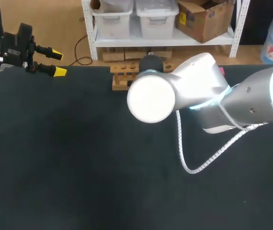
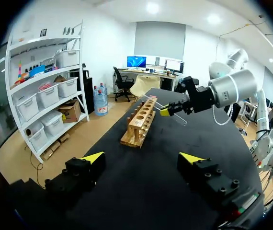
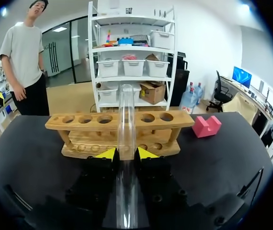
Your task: Grasp the test tube, adjust it, and insert it.
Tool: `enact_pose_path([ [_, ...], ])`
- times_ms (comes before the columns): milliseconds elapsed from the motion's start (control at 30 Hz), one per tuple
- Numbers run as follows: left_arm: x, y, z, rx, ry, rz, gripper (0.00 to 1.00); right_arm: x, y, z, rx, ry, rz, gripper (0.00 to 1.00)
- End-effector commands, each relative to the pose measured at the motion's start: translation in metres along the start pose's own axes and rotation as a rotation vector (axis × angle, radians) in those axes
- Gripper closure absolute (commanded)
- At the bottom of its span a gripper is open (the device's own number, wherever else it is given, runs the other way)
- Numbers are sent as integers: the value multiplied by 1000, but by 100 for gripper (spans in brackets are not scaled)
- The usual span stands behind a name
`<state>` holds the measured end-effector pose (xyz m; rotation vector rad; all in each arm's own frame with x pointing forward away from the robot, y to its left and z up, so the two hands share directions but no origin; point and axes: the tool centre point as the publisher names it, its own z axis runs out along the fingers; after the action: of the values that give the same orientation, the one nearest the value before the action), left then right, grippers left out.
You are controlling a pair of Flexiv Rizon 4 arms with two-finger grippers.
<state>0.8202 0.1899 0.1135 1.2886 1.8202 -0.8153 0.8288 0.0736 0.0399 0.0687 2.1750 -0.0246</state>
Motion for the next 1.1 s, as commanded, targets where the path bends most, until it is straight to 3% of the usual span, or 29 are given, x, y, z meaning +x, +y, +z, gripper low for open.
enact_pose_path([
  [33,1,1,0,1,0,1,0,-1,-1,2,-2,22,-4,100],
  [800,1,1,0,1,0,1,0,5,-2,10,-26,195,-44,100],
  [1100,1,1,0,1,0,1,0,9,-2,10,-28,211,-38,100],
])
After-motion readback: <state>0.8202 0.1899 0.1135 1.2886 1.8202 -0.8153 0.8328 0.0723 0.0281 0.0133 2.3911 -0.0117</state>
